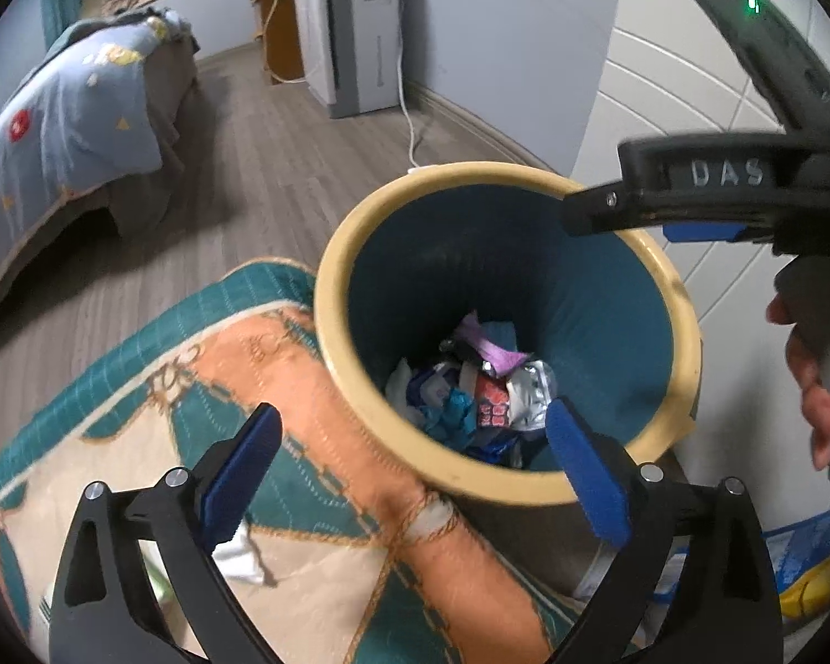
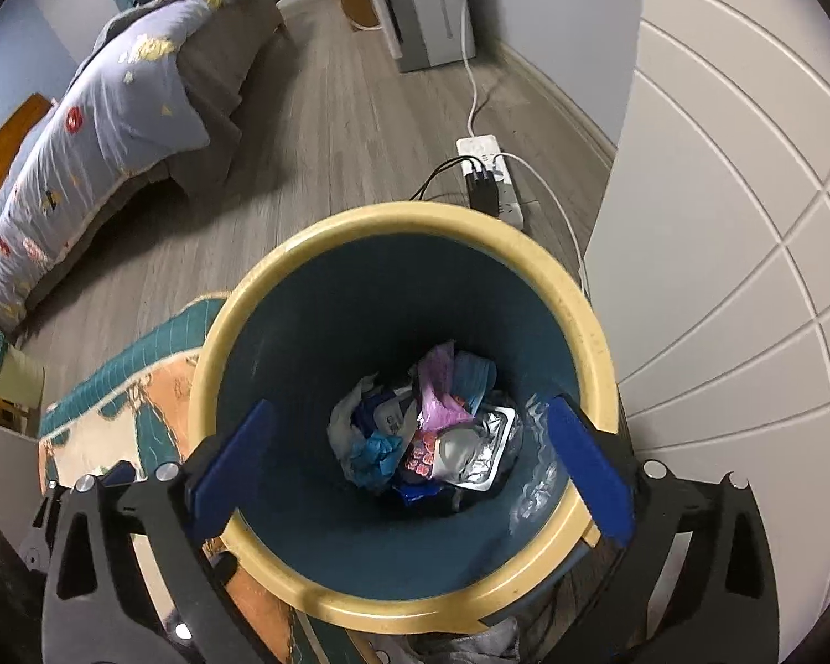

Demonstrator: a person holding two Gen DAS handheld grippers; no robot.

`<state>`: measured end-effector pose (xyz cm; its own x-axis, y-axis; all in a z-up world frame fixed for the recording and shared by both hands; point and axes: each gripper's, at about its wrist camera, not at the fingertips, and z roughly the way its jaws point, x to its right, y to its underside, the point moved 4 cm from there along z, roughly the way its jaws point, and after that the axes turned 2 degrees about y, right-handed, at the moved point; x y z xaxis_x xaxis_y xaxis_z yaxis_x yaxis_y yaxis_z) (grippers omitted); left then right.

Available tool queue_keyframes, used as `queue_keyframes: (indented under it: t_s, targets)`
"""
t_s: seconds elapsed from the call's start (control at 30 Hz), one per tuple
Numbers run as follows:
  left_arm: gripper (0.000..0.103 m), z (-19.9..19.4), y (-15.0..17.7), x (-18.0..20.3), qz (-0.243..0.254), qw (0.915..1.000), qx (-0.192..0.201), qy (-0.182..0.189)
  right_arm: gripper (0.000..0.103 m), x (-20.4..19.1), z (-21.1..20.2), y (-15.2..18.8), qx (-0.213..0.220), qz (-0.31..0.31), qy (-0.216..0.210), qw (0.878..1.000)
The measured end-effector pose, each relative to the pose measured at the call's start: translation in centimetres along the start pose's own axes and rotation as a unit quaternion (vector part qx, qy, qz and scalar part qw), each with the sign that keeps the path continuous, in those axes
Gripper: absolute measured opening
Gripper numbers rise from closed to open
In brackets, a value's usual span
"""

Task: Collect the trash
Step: 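Return both open tools to the cushion, then grasp the white Coltalin medicine box with the left tool while the right tool grasps the white tissue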

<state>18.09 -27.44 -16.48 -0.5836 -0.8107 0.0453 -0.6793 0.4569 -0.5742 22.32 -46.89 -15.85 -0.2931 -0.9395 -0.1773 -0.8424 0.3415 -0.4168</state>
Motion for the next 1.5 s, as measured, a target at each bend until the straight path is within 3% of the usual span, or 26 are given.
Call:
queue_keyframes:
  t_s: [0.27, 0.53, 0.7, 0.8, 0.93, 1.03, 1.3, 1.5]
  targets:
    - [0.096, -4.5, 1.5, -4.6, -0.030, 0.9987, 0.006, -0.041, 0.097, -4.1, -0.9, 0.2, -0.005, -0.043, -0.009, 0.999]
    - [0.097, -12.6, 4.3, -12.6, -0.072, 0.9918, 0.000, -0.106, 0.097, -12.0, -3.2, 1.7, 0.009, -0.135, -0.022, 0.991]
    - [0.097, -15.8, 7.8, -16.8, -0.109, 0.9855, 0.001, -0.130, 0.097, -17.2, -3.0, 4.0, -0.014, -0.179, -0.041, 0.983]
    - [0.097, -16.5, 9.3, -19.3, -0.148, 0.9810, 0.000, -0.125, 0.097, -19.8, -2.6, 5.6, -0.031, -0.206, -0.042, 0.977]
    - [0.097, -16.7, 10.7, -21.2, -0.152, 0.9806, -0.002, -0.124, 0.097, -22.3, -1.7, 7.2, -0.053, -0.226, -0.036, 0.972]
    - [0.097, -15.3, 11.8, -21.4, -0.137, 0.9852, -0.014, -0.102, 0.097, -23.0, -1.0, 7.6, -0.057, -0.229, -0.021, 0.972]
    - [0.097, -8.8, 12.0, -19.3, -0.042, 0.9936, -0.069, -0.079, 0.097, -22.6, 1.0, 7.5, -0.073, -0.205, -0.010, 0.976]
    - [0.098, -6.1, 11.5, -18.6, -0.011, 0.9948, -0.090, -0.046, 0.097, -21.9, 2.2, 7.5, -0.085, -0.209, -0.003, 0.974]
